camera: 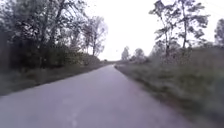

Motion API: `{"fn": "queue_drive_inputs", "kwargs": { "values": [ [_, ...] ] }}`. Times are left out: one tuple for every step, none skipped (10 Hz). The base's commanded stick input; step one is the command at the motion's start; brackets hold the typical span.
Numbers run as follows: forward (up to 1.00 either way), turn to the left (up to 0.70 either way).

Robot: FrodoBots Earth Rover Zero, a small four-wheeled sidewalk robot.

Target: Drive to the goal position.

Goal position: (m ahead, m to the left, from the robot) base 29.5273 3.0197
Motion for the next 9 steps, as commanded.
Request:
{"fn": "queue_drive_inputs", "kwargs": {
  "values": [
    [1.0,0.0],
    [1.0,0.0],
    [1.0,0.0],
    [1.0,0.0],
    [1.0,0.0],
    [1.0,0.0],
    [1.0,0.0],
    [1.0,0.0],
    [1.0,0.0]
  ]
}}
